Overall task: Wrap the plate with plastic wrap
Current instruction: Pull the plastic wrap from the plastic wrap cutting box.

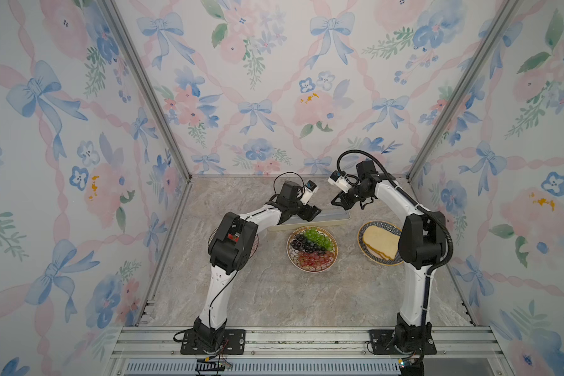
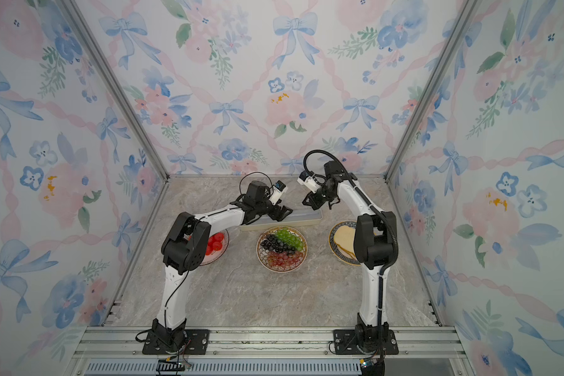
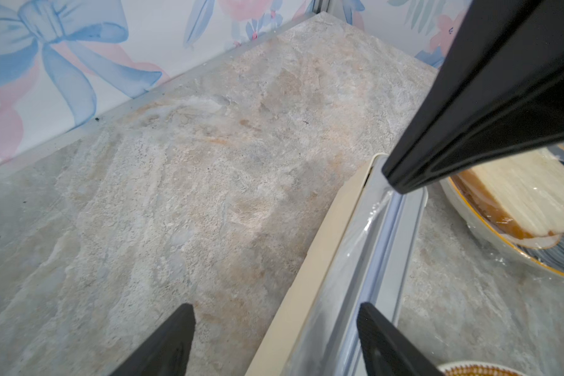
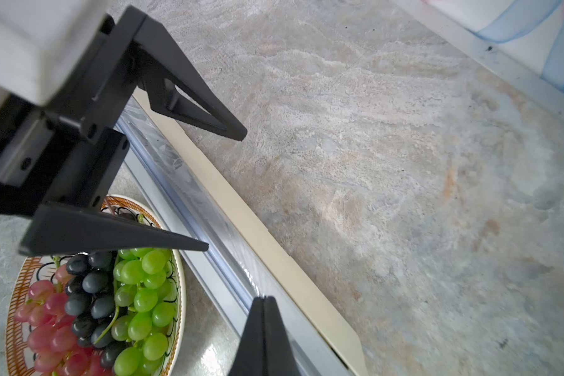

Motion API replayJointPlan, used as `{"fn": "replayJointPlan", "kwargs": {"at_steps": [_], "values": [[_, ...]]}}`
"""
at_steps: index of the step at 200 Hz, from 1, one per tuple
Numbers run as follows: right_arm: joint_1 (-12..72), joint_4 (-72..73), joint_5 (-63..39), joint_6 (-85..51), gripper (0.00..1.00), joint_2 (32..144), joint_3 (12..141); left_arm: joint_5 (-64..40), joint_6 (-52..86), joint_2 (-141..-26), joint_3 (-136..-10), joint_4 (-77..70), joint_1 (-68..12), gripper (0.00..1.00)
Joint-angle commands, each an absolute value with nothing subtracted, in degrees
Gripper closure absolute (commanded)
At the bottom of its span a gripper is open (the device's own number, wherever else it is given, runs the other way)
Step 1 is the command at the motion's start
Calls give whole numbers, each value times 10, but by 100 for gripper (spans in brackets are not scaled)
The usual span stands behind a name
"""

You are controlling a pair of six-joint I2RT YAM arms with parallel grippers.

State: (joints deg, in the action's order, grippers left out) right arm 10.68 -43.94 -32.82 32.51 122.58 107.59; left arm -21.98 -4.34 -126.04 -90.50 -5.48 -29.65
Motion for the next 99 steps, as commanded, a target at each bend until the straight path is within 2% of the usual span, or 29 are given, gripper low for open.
{"fn": "replayJointPlan", "kwargs": {"at_steps": [1, 18, 49, 99], "values": [[111, -433, -330, 319, 100, 1214, 1075, -240, -75, -1264, -901, -26, -293, 19], [112, -435, -326, 320, 100, 1214, 1077, -227, -89, -1261, -896, -11, -290, 20], [111, -437, -323, 322, 100, 1216, 1076, -210, -88, -1257, -892, 4, -272, 29], [116, -439, -322, 322, 100, 1221, 1076, -227, -79, -1248, -889, 9, -248, 34]]}}
